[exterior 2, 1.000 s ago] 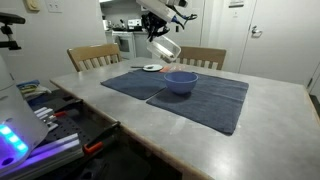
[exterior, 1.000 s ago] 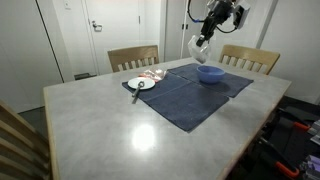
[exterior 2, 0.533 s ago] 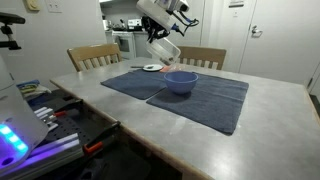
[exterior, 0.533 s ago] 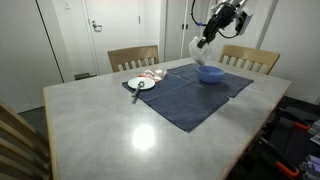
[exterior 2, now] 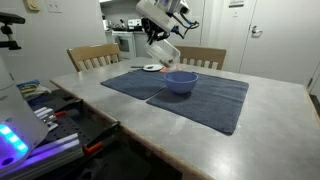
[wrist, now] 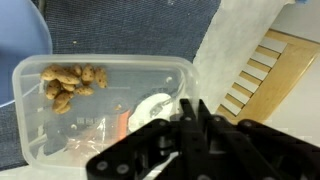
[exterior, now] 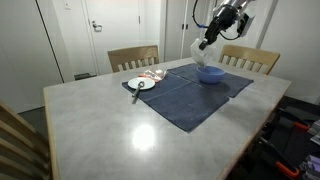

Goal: Pour the things in the lunchbox into the bowl

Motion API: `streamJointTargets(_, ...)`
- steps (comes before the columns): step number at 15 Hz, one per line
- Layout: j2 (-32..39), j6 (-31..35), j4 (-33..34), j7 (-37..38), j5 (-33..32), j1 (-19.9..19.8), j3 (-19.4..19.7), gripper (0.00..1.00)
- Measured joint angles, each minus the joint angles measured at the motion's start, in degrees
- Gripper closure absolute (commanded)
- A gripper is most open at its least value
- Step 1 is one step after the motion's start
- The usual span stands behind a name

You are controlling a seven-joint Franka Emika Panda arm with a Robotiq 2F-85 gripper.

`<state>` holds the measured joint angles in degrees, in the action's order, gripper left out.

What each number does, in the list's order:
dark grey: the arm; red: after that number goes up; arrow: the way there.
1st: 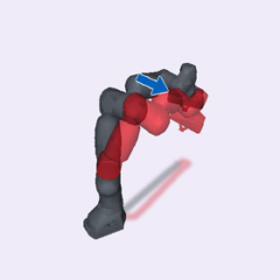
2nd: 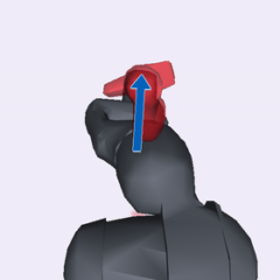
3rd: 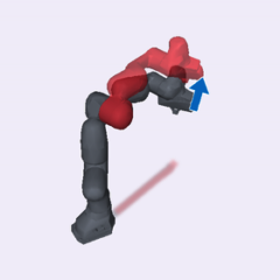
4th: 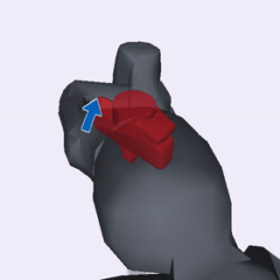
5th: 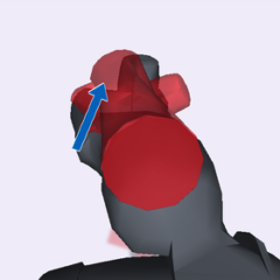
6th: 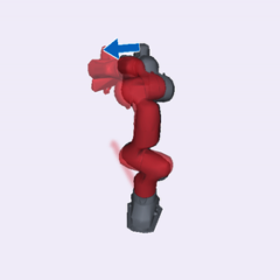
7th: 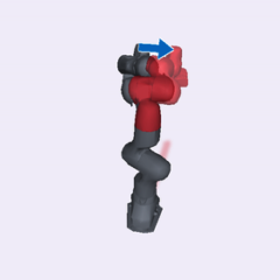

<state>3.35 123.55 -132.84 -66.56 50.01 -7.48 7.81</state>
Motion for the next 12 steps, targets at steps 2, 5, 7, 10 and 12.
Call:
streamJointTargets(2, 0.0, 0.0, 0.0, 0.0, 0.0, 0.0, 0.0, 0.93)
streamJointTargets(5, 0.0, 0.0, 0.0, 0.0, 0.0, 0.0, 0.0, 0.93)
streamJointTargets(7, 0.0, 0.0, 0.0, 0.0, 0.0, 0.0, 0.0, 0.98)
streamJointTargets(10, 0.0, -1.1, 0.02, -0.33, -0.05, -0.18, 0.23, 0.98)
streamJointTargets(12, 0.0, -4.49, 0.19, -2.07, -0.06, -1.13, 1.34, 0.98)
